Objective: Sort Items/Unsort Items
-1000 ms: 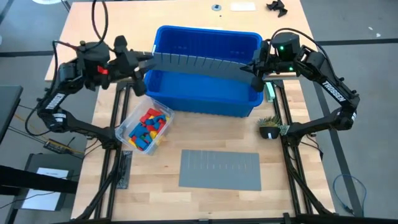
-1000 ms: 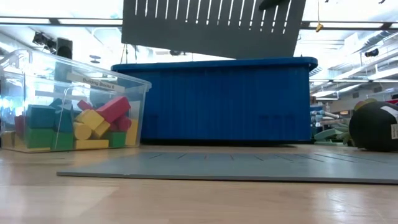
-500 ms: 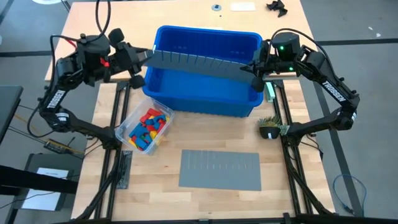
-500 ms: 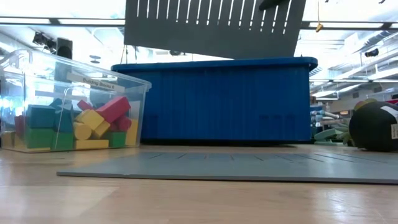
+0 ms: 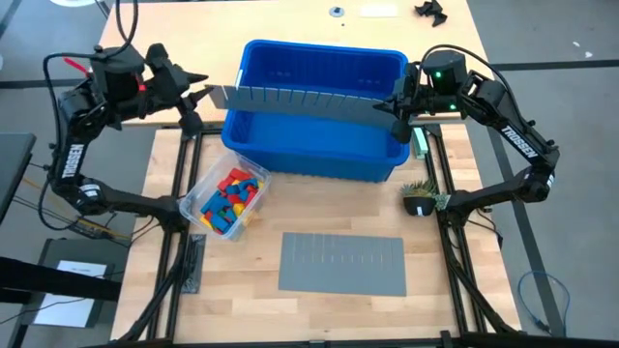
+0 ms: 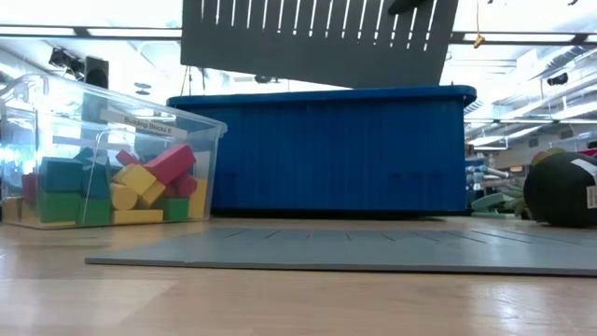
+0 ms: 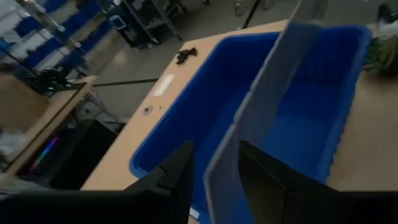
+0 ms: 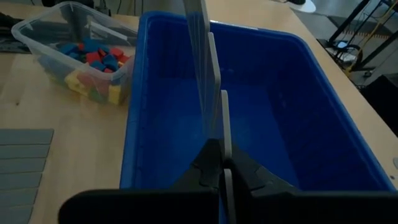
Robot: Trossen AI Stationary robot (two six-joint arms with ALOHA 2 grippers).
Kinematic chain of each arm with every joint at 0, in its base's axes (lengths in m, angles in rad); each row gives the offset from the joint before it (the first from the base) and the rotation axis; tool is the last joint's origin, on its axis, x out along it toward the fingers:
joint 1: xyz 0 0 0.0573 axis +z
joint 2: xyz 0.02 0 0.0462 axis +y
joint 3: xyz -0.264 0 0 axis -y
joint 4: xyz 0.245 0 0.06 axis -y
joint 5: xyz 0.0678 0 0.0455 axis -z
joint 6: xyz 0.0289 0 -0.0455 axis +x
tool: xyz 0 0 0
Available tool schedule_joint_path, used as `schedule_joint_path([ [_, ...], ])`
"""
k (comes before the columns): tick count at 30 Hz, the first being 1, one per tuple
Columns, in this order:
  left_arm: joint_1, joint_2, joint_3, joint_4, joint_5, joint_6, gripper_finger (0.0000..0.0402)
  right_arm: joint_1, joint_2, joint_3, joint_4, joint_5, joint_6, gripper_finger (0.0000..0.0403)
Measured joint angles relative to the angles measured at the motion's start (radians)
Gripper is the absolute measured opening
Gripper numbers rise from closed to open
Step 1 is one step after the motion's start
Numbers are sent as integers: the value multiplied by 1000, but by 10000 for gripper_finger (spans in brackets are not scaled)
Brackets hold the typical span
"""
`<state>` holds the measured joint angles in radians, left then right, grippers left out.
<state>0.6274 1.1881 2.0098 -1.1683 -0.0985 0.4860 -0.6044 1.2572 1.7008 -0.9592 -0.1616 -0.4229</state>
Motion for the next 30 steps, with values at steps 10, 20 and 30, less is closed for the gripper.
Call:
schedule_joint_path([
  [10, 47, 49, -1, -39, 54, 5, 131, 0, 0, 0, 0, -17, 0, 0],
  [20, 42, 62, -1, -105, 122, 8, 38, 0, 0, 0, 1, -16, 4, 0],
  [30, 42, 89, 0, -48, 192, -3, 13, -3, 2, 73, -4, 84, 131, 2],
])
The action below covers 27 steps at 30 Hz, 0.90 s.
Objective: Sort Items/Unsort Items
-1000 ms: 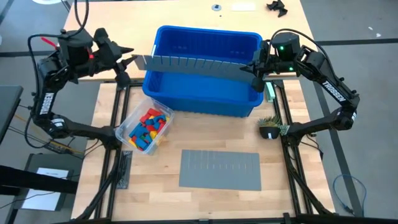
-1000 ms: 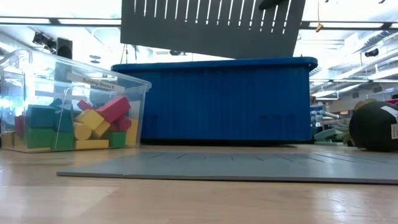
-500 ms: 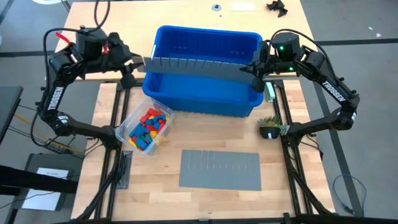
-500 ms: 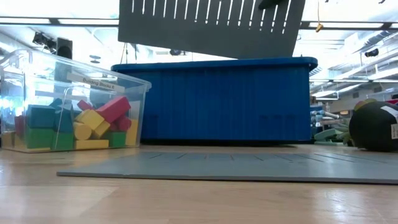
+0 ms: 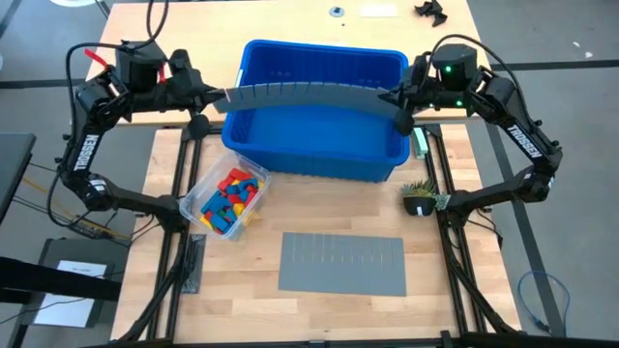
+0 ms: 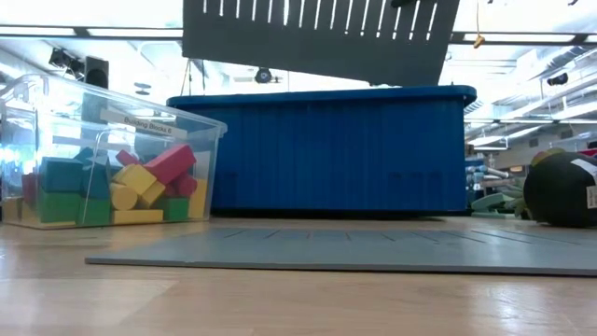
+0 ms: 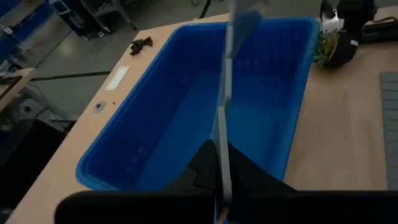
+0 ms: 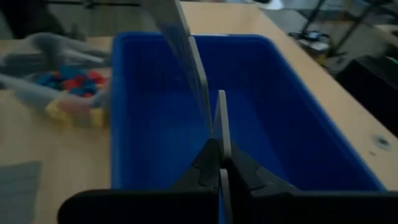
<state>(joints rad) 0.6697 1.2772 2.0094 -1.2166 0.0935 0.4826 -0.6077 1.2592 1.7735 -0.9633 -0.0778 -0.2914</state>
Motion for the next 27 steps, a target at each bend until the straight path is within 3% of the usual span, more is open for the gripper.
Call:
schedule_joint_path([
  [4, 0, 49, 0, 19, -53, -23, 12, -39, 2, 5, -14, 31, -3, 2],
  [9, 44, 110, -3, -8, -53, -42, 12, -103, 36, 5, -79, -44, 4, 2],
  [12, 111, 130, -3, -38, 1, -40, 12, -131, 64, 5, -81, -108, 11, 2],
  [16, 202, 151, -3, -17, 83, -34, 12, -147, 97, 5, -65, -117, 5, 2],
  [27, 283, 187, -2, 16, 151, 13, 15, -194, 131, 5, -25, -136, -60, 2],
])
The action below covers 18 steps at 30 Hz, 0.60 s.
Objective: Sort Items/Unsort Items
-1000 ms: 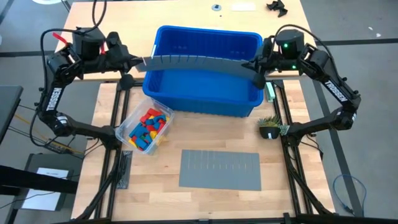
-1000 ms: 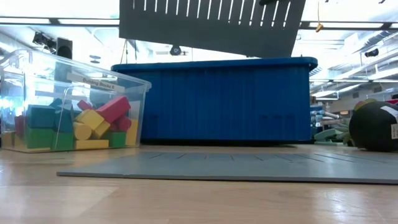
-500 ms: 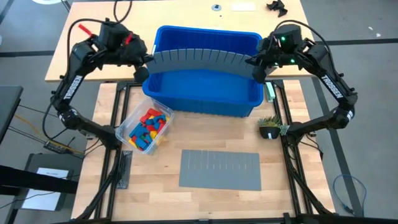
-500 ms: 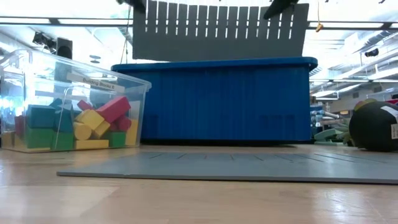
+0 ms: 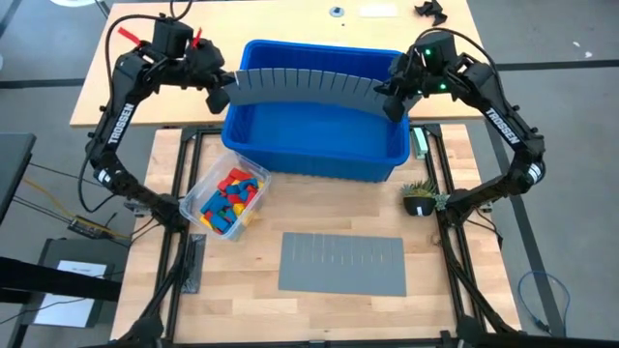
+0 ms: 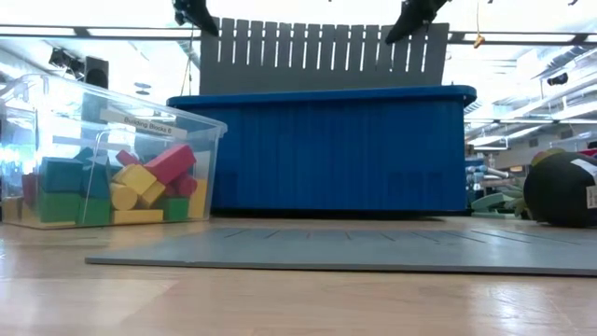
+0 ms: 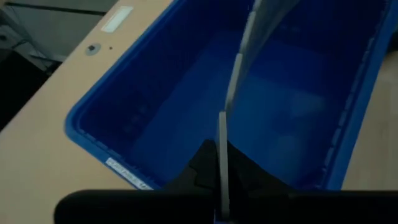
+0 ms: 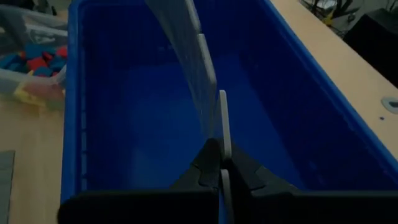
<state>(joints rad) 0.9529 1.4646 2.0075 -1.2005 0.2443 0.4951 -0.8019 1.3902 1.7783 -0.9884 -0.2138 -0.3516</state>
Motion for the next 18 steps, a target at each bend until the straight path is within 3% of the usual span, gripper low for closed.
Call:
schedule_joint_path([
  [18, 1, 30, 0, 0, 18, 2, 18, -51, 14, 0, -42, -1, -88, 2],
])
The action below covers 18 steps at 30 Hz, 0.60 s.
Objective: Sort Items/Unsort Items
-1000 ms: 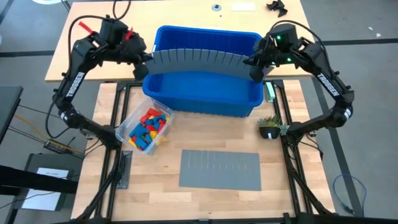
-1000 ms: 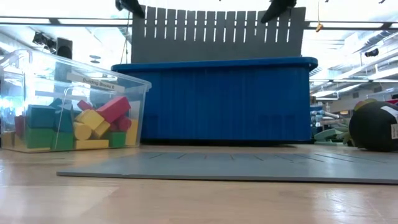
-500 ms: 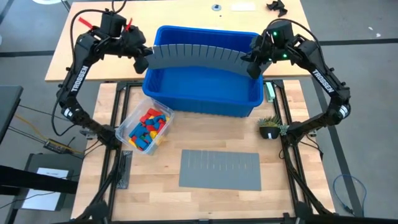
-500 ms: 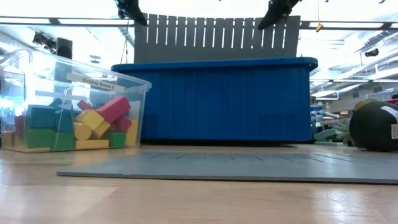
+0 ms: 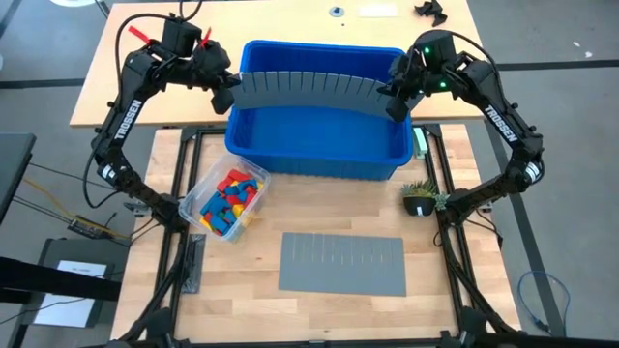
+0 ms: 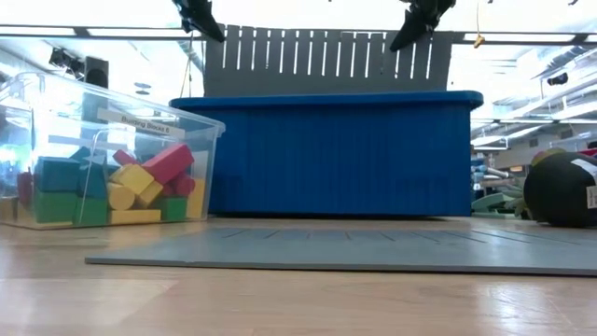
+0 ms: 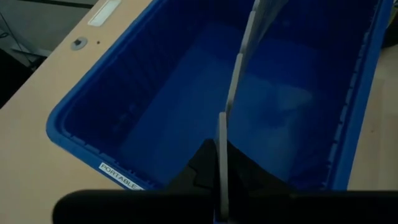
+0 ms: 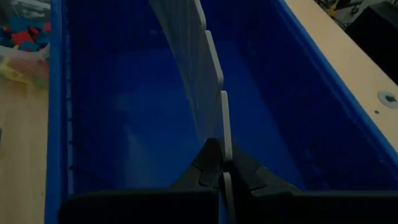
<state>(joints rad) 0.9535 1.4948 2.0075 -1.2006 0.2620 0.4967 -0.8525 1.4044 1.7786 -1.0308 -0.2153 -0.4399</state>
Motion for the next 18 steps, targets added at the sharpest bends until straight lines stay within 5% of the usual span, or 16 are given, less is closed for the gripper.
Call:
schedule_joint_path([
  [18, 0, 21, 0, 1, 47, -3, 19, -2, 1, 0, -49, 32, -6, 2],
])
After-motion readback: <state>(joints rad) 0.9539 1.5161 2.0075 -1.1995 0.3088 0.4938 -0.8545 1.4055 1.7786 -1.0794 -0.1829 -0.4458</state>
